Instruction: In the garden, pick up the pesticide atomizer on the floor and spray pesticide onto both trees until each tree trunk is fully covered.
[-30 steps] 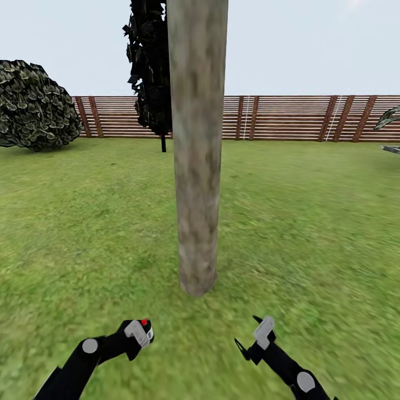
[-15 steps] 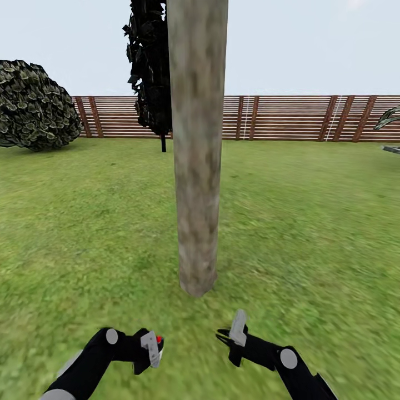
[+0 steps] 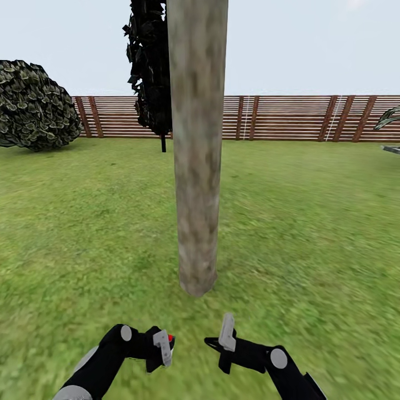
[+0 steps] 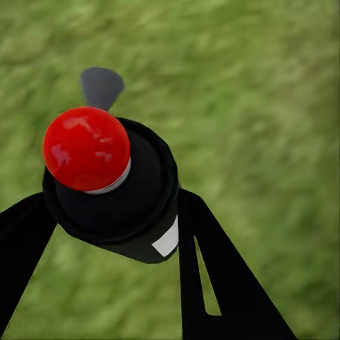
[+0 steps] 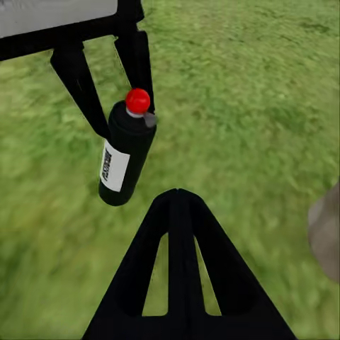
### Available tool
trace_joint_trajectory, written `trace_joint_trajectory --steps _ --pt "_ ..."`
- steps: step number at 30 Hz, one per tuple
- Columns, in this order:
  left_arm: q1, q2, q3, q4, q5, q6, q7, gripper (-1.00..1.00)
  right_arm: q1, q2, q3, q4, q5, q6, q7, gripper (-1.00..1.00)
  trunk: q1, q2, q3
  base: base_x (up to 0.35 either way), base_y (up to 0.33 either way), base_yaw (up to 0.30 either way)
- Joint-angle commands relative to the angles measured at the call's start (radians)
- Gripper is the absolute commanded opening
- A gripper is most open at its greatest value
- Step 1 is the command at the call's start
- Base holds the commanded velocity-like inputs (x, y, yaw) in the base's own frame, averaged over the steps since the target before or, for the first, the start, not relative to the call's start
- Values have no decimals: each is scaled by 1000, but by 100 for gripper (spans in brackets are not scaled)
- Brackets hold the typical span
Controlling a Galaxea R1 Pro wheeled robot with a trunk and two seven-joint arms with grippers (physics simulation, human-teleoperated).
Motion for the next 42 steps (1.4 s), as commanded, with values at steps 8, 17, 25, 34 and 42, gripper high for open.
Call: trace_joint_trajectory --steps 8,17,25,34,42 --pt "-15 -33 0 2 -7 1 -4 -100 -2 3 -1 0 8 -5 5 -100 0 0 -1 0 0 0" --pt "-16 -36 -1 -3 -6 -3 -127 -100 -2 3 -1 1 8 -5 5 -100 0 0 -1 0 0 0" --pt "-17 -49 -67 -5 -5 0 -135 -100 -2 3 -1 1 8 -5 5 -100 0 0 -1 0 0 0" --pt "-17 -68 -100 -5 -6 3 -128 -100 -2 4 -1 -1 8 -5 5 -100 0 0 -1 0 0 0" --pt "-17 -77 -100 -8 -2 1 -124 -100 -2 5 -1 -1 8 -5 5 -100 0 0 -1 0 0 0"
